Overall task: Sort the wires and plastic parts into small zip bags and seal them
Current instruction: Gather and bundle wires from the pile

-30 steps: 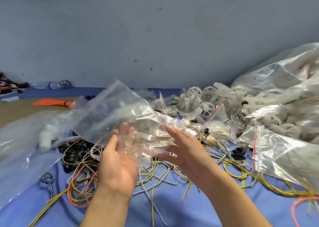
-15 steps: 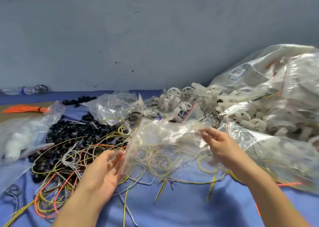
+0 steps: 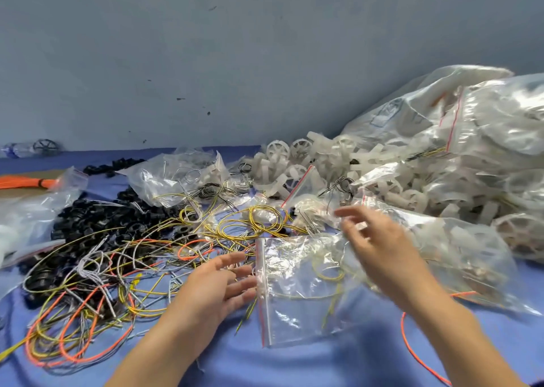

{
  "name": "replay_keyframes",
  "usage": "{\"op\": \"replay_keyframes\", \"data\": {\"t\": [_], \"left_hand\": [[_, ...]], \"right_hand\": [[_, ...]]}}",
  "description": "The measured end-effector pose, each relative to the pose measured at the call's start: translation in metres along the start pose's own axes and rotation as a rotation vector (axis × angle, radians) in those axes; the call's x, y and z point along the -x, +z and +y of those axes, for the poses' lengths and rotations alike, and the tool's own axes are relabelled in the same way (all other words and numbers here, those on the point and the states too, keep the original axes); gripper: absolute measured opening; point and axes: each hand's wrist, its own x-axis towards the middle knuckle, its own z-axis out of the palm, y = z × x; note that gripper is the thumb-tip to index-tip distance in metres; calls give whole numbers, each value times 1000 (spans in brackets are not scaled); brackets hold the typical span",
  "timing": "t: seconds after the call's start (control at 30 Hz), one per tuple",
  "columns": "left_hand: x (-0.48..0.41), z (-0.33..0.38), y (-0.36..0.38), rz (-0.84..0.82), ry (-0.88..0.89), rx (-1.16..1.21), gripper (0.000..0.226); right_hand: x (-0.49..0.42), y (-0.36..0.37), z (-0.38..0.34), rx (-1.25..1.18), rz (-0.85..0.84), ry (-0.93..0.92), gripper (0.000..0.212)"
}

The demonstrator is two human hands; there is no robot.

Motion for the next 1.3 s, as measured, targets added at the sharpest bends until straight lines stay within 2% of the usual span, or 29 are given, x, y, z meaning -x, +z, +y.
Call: {"op": "replay_keyframes", "data": {"t": [0.1,0.27,0.37,0.53,0.67,0.8,0.87,0.97,1.03,1.1,1.2,1.3], "left_hand": [[2,-3,2,-34,-54,61,42],[4,-9,5,-144,-101,144,40],[4,-13,10,-156,-103,114,41],[5,-19,19,-274,-111,-47,30],[3,-24,30,-264,-40,-208,33],[-1,-35,38,-150,31,-318,48],[-5,-39,40,-101,77,-392,46],[-9,-37,43,-84,81,-425,38],[-10,-36,46,-78,63,-433,35],[-11,-38,49,-79,71,-456,33],[-10,-37,52,-83,112,-455,31],[-10,-29,51,-23,291,-495,32]], "right_hand": [[19,37,-17,-62,-267,-99,21],[31,70,-17,-105,-465,99,40],[31,74,-16,-148,-470,178,48],[36,82,-19,-116,-436,225,54],[36,84,-21,-61,-374,208,43],[35,80,-21,0,-309,188,31],[32,71,-24,-4,-222,198,29],[27,47,-32,-105,65,140,24],[31,36,-38,-105,164,75,25],[38,36,-41,-33,135,47,21],[43,44,-38,123,-43,60,24],[36,47,-27,152,-179,125,25]]}}
